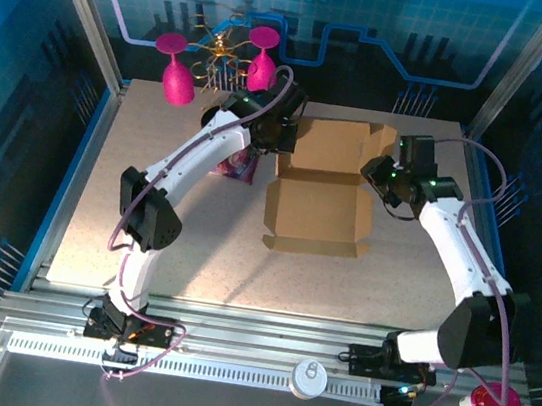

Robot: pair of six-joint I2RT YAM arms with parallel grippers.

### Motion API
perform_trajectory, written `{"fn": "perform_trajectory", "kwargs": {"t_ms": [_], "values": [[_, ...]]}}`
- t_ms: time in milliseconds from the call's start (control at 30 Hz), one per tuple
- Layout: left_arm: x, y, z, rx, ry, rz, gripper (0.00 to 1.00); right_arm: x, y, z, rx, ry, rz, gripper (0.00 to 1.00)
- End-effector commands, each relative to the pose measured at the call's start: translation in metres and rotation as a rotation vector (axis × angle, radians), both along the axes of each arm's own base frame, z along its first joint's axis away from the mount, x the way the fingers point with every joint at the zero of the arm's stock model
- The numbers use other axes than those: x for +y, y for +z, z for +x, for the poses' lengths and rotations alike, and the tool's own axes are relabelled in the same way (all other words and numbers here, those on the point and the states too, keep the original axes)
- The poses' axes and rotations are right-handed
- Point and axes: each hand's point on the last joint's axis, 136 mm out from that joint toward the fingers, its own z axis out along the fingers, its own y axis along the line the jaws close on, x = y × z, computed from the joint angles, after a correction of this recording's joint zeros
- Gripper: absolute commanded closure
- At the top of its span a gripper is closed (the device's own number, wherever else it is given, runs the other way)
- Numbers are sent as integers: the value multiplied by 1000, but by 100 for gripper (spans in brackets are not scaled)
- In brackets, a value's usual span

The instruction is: Fold the paper box

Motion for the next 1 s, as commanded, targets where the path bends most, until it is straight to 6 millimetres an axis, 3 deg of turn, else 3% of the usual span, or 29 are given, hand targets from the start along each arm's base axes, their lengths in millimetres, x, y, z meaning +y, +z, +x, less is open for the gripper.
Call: {"fn": "perform_trajectory", "kwargs": {"t_ms": [0, 200, 433, 733, 967], "values": [[-1, 10, -1, -2, -8, -25, 100, 2, -8, 7, -20, 39, -55, 57], [-1, 12, -2, -3, -11, -21, 100, 9, -6, 24, -37, 78, -81, 70], [-2, 11, -1, 1, -9, -21, 100, 12, -12, 23, -14, 106, -117, 93], [-5, 10, 2, 4, -7, -42, 100, 40, -9, 25, -24, 282, -322, 100], [-3, 9, 2, 20, -13, -36, 100, 62, -3, 28, -68, 441, -578, 100]]}}
